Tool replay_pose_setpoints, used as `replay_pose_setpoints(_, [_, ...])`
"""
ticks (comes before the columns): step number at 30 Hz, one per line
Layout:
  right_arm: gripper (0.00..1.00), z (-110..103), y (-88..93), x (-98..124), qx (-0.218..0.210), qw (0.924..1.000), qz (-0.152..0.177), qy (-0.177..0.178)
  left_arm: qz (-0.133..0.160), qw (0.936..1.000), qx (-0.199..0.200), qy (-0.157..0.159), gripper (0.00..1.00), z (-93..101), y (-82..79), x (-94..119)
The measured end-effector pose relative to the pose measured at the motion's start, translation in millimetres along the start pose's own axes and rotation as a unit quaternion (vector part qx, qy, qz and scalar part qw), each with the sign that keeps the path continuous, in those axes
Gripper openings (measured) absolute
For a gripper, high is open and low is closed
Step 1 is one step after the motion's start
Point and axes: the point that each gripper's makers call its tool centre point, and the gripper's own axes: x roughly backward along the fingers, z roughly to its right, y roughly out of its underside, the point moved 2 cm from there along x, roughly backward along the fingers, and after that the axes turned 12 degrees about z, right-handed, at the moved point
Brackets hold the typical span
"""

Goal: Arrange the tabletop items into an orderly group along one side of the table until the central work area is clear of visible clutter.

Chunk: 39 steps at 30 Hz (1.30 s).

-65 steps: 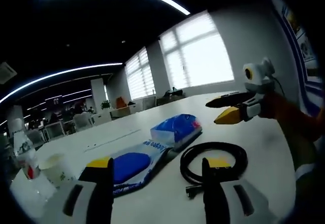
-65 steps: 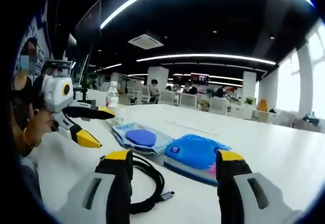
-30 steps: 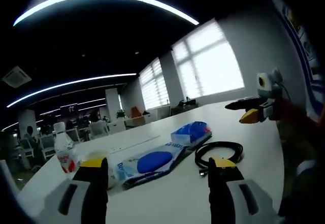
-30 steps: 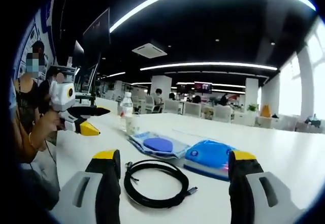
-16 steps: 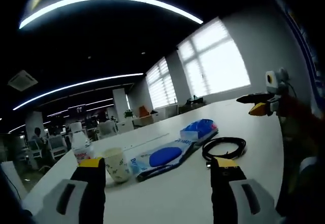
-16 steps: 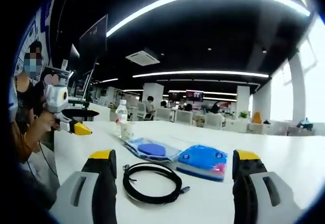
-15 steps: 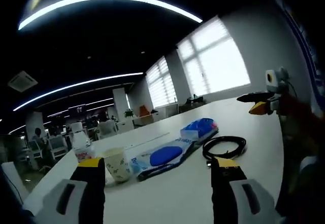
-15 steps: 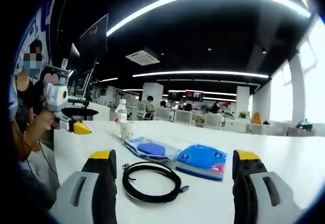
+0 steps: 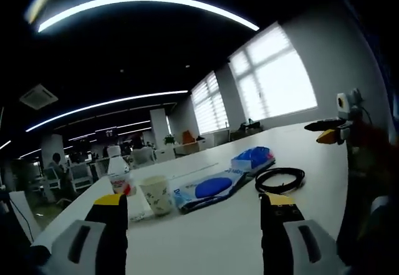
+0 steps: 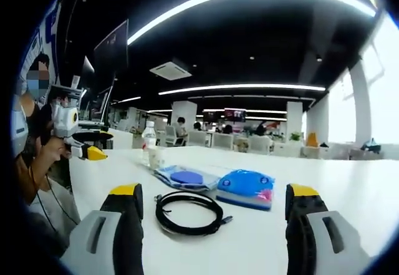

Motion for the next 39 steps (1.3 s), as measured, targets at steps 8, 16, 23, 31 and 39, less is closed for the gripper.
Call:
replay_pose_setpoints(8, [0.91,6.1,12.5,12.0,-0.018,0.9996,-0.011,0.016,-0.013,0.9999,0.000,-0.007,0.92,-0.3,8.3,8.4])
replay_pose_setpoints(16, [0.89,12.5,20.8,19.6,-0.013,0.9994,-0.016,0.027,-0.020,0.9998,-0.006,-0.002,0.93,9.1,9.7,15.1])
replay_pose_setpoints(23, [0.89,6.6,20.5,20.2,-0.003,0.9997,-0.012,0.023,-0.016,0.9991,-0.035,-0.020,0.93,3.1,2.6,22.7])
replay_pose_setpoints(31, [0.89,2.4,23.7,16.7,-0.001,0.9997,-0.019,0.017,-0.017,0.9995,-0.008,-0.024,0.92,5.5,8.9,27.4])
replay_pose_setpoints(39, [0.89,0.5,28.2,17.4,-0.012,0.9996,-0.022,0.016,-0.011,0.9989,0.008,-0.044,0.90,0.0,12.0,31.3])
